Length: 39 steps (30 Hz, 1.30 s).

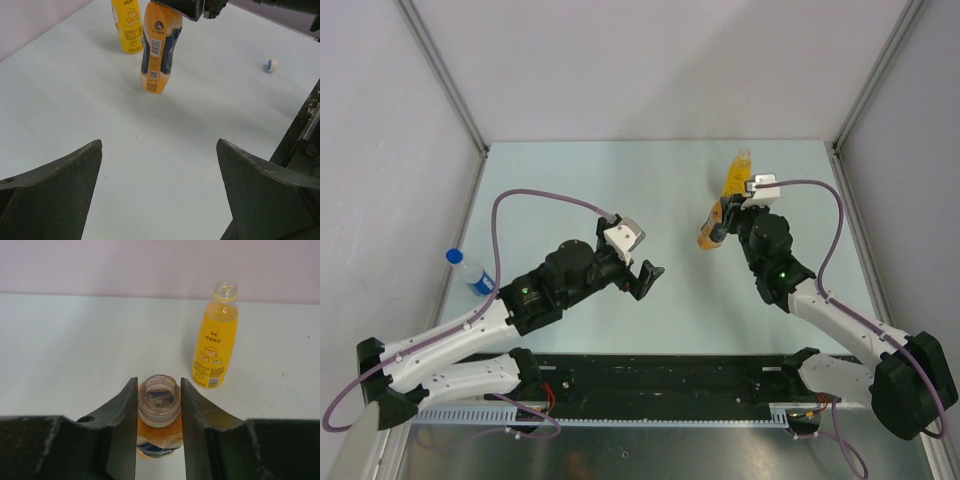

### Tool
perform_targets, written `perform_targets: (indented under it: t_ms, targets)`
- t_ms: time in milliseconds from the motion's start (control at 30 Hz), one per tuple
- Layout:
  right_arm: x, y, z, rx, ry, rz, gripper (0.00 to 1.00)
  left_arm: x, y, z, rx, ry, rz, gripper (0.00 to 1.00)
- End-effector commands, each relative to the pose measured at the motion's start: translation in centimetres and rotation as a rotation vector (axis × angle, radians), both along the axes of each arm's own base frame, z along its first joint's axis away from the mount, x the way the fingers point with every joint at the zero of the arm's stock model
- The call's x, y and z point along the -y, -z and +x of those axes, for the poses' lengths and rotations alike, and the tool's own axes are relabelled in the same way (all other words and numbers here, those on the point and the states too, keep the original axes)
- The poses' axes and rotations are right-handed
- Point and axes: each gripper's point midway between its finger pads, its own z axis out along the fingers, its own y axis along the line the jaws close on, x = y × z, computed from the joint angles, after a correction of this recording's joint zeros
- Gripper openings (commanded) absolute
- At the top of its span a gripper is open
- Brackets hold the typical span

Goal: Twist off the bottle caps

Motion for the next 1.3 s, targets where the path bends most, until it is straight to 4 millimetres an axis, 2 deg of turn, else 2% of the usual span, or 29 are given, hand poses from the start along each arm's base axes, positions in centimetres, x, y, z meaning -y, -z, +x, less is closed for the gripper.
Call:
perform_targets:
  t_ms: [0,233,500,700,900,1033,1167,1267]
  targets:
    - [0.8,-4.0,-0.3,0.183,0.030,0.066,0.00,0.1,-1.9,0.3,0.016,-0.017,-0.038,0.99]
    - [0.7,-3.3,-0.1,0.193,0.040,-0.029,0.00,0.2,-1.8,0.3,0.011,-0.017,-0.035,0.99]
    - [-0.1,-1.0,0.2,0.169,0.080,-0.143,0.00,0.5,-1.6,0.2,0.006,0.002,-0.029,0.99]
    - [-0.6,1.2,0.3,0.117,0.082,-0.162,0.04,0.5,-1.6,0.1,0.008,0.006,-0.024,0.99]
    - [-0.6,2.2,0.2,0.079,0.080,-0.161,0.11,0.6,-1.5,0.1,0.005,0.007,-0.018,0.99]
    - [-0.9,2.4,0.0,0.069,0.062,-0.165,0.21,0.7,-1.4,0.2,0.003,0.011,-0.014,0.99]
    - [-1.0,2.3,-0.1,0.068,0.052,-0.154,0.47,0.9,-1.3,0.2,0.000,0.013,-0.012,0.99]
    - [-1.0,1.7,-0.3,0.081,0.046,-0.142,0.61,0.9,-1.3,0.1,-0.007,0.015,-0.010,0.99]
